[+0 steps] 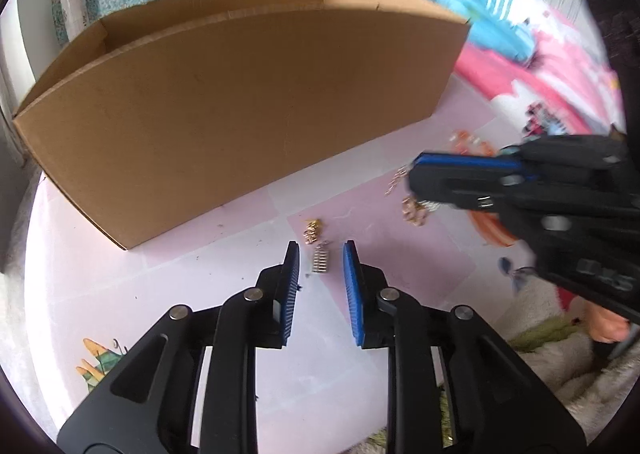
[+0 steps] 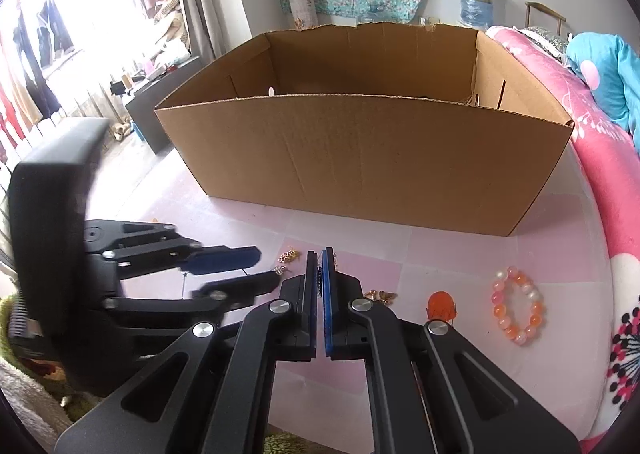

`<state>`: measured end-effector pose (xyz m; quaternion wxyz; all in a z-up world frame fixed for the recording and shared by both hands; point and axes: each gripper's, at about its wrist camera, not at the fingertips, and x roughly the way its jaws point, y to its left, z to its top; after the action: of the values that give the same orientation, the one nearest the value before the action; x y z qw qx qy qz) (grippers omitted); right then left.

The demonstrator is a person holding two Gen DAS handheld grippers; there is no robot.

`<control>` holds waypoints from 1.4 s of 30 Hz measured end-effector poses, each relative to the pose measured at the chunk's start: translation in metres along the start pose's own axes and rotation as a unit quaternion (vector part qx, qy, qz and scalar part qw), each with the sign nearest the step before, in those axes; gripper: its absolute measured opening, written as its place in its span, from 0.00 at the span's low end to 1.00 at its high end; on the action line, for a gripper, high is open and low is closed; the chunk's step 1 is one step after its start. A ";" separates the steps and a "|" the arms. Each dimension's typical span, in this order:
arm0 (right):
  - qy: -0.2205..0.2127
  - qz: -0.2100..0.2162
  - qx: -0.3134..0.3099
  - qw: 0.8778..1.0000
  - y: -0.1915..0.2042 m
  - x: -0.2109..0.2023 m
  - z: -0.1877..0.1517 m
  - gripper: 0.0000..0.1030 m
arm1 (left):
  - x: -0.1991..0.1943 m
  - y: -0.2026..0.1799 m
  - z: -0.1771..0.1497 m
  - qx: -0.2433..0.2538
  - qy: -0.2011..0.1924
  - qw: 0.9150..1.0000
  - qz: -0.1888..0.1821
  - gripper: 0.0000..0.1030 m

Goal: Organize jewelry

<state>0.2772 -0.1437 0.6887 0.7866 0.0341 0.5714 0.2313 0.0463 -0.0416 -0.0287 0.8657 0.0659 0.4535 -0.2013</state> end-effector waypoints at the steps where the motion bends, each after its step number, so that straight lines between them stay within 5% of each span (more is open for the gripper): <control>1: -0.003 0.000 0.001 1.000 -0.001 -0.001 0.000 0.03 | 0.003 -0.002 0.001 0.007 0.003 1.000 0.004 0.20; 7: -0.012 0.003 0.018 1.000 -0.009 -0.005 -0.002 0.03 | 0.009 -0.018 0.005 0.047 0.014 0.998 0.032 0.05; 17: -0.029 0.006 0.028 0.999 -0.019 -0.015 -0.002 0.03 | -0.005 -0.033 0.002 0.069 -0.003 0.996 0.049 0.04; 23: -0.071 0.026 0.016 0.997 -0.017 -0.039 0.016 0.03 | -0.058 -0.034 0.022 0.055 -0.070 0.996 0.019 0.04; 30: -0.147 0.027 -0.027 0.988 -0.027 -0.064 0.079 0.03 | -0.093 -0.031 0.091 0.073 -0.159 0.984 0.011 0.04; 42: -0.030 -0.006 0.024 0.999 -0.073 0.034 0.167 0.03 | 0.007 0.006 0.198 0.032 -0.037 0.998 0.032 0.04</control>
<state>0.4621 -0.1601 0.6930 0.8038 0.0566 0.5533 0.2111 0.2019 -0.0969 0.0800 0.8851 0.1007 0.4124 -0.1907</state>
